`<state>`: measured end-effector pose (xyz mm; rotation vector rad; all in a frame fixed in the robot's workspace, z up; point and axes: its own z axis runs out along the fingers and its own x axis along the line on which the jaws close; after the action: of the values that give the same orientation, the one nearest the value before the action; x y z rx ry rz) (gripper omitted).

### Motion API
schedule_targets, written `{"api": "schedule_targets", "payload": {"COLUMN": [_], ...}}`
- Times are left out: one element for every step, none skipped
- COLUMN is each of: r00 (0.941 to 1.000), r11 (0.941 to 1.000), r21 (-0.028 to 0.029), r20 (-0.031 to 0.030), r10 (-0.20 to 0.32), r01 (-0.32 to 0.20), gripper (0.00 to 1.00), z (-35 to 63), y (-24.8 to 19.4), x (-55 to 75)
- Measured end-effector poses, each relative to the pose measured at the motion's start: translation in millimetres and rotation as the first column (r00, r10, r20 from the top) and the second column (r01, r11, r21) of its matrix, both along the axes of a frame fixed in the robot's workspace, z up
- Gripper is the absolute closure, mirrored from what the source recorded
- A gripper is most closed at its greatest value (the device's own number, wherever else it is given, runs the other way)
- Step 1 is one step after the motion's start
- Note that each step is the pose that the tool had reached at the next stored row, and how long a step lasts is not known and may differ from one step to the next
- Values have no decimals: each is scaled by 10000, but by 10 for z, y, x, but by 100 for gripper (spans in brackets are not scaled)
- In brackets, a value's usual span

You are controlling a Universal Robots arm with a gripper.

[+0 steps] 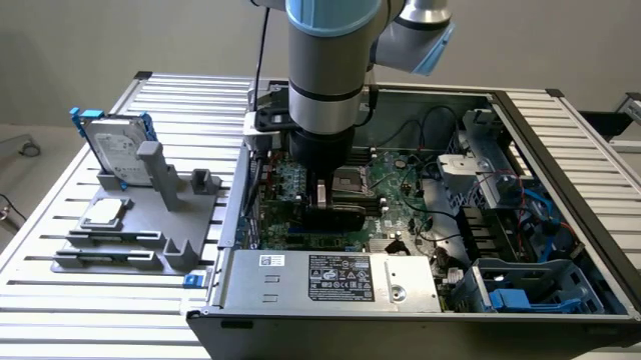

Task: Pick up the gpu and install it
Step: 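Insert the gpu into the slot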

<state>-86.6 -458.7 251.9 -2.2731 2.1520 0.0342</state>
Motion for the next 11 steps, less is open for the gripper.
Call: {"api": "schedule_targets", "payload": {"r00": [10000, 10000, 10000, 10000, 10000, 10000, 10000, 10000, 10000, 10000, 10000], "r11": [10000, 10000, 10000, 10000, 10000, 10000, 10000, 10000, 10000, 10000, 10000], "r21": [-5, -14, -11, -8, -12, -11, -11, -9, -10, -10, -9], "r20": [-2, -7, -7, -6, -9, -8, -9, -8, -9, -8, -8], "r10": [1, 2, 2, 1, 2, 2, 2, 2, 1, 1, 2], "r01": [-1, -2, -2, -1, -2, -2, -2, -2, -1, -1, -2], "gripper": [67, 67, 67, 67, 67, 67, 67, 67, 67, 67, 67], "z": [2, 7, 8, 10, 17, 28, 52, 83, 120, 158, 196], "y": [-1, -3, -3, -3, -3, -3, -3, -3, -3, -3, -3], "x": [0, 0, 0, 0, -1, -1, -1, -1, -1, -1, -1]}}
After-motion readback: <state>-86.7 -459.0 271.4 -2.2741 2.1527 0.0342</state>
